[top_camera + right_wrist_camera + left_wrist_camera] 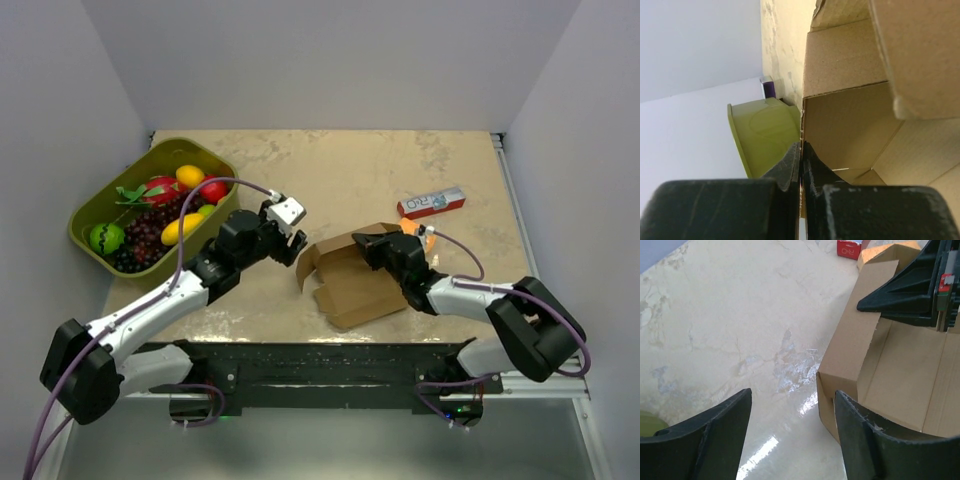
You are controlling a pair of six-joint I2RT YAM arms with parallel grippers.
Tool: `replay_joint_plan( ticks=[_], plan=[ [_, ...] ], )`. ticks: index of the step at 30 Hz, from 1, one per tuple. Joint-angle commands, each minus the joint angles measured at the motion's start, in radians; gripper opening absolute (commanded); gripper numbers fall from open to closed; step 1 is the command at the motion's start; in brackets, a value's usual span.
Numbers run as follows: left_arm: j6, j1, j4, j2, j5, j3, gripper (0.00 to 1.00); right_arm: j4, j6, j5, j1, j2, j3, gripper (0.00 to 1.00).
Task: Fold the paper box
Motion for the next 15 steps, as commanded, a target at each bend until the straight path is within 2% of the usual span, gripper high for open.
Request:
replay_joint_plan(
  ticks=[1, 5, 15],
  plan=[
    [0.113, -0.005, 0.021, 0.059, 0.037, 0.031, 0.72, 0.019, -0.025, 0.020, 0.007, -0.043, -0.002, 0.01],
    [0.182, -0.013, 0.022, 0.115, 0.074, 0.047, 0.72, 0.023, -0.025, 0.022, 0.009, -0.045, -0.007, 0.01],
    [0.266, -0.091, 0.099, 0.234, -0.035, 0.047, 0.72, 0.059, -0.017, 0.009, 0.007, -0.040, -0.029, 0.01]
  ],
)
